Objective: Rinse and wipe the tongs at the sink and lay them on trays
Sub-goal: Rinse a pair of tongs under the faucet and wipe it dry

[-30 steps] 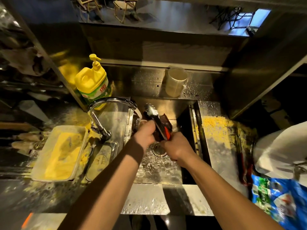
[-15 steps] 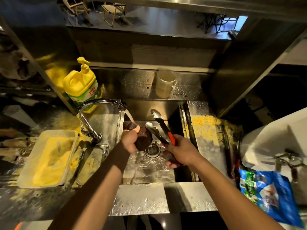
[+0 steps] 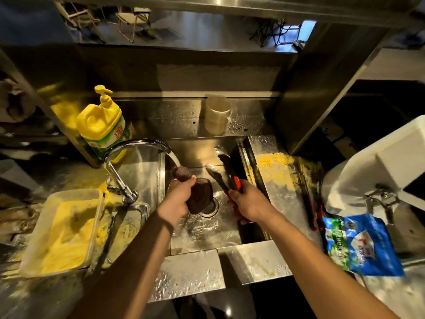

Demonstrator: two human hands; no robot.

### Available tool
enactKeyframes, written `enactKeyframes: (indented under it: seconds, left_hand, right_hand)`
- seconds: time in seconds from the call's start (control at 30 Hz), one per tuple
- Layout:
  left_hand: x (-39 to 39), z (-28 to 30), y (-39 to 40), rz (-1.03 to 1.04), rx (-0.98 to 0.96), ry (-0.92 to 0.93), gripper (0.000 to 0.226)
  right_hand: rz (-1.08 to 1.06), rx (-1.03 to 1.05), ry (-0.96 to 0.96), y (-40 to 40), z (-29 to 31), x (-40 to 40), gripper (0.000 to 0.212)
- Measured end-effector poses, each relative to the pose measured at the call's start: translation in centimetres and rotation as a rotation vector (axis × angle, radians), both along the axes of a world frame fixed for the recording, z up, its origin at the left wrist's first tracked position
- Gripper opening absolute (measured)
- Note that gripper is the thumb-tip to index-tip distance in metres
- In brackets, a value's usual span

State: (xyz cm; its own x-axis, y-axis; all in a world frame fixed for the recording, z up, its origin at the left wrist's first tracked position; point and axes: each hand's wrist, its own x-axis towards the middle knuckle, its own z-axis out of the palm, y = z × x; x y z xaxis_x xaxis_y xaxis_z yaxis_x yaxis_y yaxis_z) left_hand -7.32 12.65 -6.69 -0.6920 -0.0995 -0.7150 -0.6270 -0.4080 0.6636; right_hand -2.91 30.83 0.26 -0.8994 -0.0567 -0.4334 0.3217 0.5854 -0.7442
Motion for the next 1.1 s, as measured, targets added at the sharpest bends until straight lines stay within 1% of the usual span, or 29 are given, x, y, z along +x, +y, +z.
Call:
enactKeyframes:
  seconds: [0.1,0.13,0.17,0.2,0.27,0.3,0.33,0.4,0.47,0.57,0.67,0.77,0.8,0.9,0.93,1.0,1.1]
  left_hand:
    - [0.4,1.1,1.5,-0.019,0.008,0.046,0.039]
    - [0.5,1.5,2.2,-0.035,0.013,0.06,0.039]
    - [0.6,2.1,3.4,-0.058,0.011,0.085,0.035]
    - [0.6,2.5,4.3,-0.072,0.007,0.109,0.027]
    - [0.9,3.7,7.1,-0.143,0.026,0.133,0.008]
    - [1.1,4.5,8.7,-0.188,0.034,0.147,0.003]
    - [1.3,5.0,10.2,-0.223,0.035,0.161,0.005]
    - [1.9,6.2,13.9,-0.31,0.035,0.19,0.005]
    - [2.3,6.7,15.9,-0.346,0.021,0.206,0.01]
    - [4.8,8.1,21.6,-0.47,0.029,0.233,0.004]
    - [7.7,9.0,27.0,-0.588,0.048,0.265,0.008]
    - [11.2,9.5,32.7,-0.709,0.058,0.314,0.003]
    - [12.5,9.8,34.8,-0.746,0.065,0.319,0.004]
    - [16.5,10.0,40.7,-0.851,0.104,0.341,0.013]
    - [18.3,10.3,43.2,-0.895,0.128,0.334,0.016]
    - [21.0,10.4,46.8,-0.967,0.165,0.302,0.023]
    - [25.3,11.3,52.0,-1.072,0.207,0.261,0.03]
  right_hand:
    - [-0.065,-0.005,0.03,1.0,0.2,0.8,0.014]
    - [-0.09,-0.023,0.036,1.5,0.4,1.2,0.01]
    - [-0.123,-0.049,0.04,2.3,0.8,1.7,0.004]
    - [-0.143,-0.07,0.04,2.8,1.0,2.0,0.003]
    - [-0.214,-0.092,0.05,4.8,1.7,3.1,0.007]
    - [-0.263,-0.102,0.057,6.1,2.0,3.7,0.006]
    - [-0.3,-0.1,0.071,7.3,2.2,4.3,0.006]
    - [-0.372,-0.053,0.103,10.5,3.0,5.8,0.012]
    - [-0.405,-0.055,0.112,12.1,3.4,6.7,0.007]
    - [-0.511,-0.075,0.159,16.8,4.2,10.2,0.005]
    - [-0.581,-0.052,0.222,21.0,5.0,14.2,0.012]
    - [-0.722,-0.084,0.208,25.5,5.9,19.0,0.011]
    - [-0.773,-0.121,0.186,27.0,6.1,20.6,0.014]
    - [-0.88,-0.132,0.138,31.7,6.8,25.0,0.036]
    - [-0.922,-0.121,0.134,33.8,6.9,27.0,0.038]
    - [-0.985,-0.116,0.132,36.6,7.2,29.9,0.035]
    - [-1.143,-0.191,0.188,40.4,8.1,34.8,0.035]
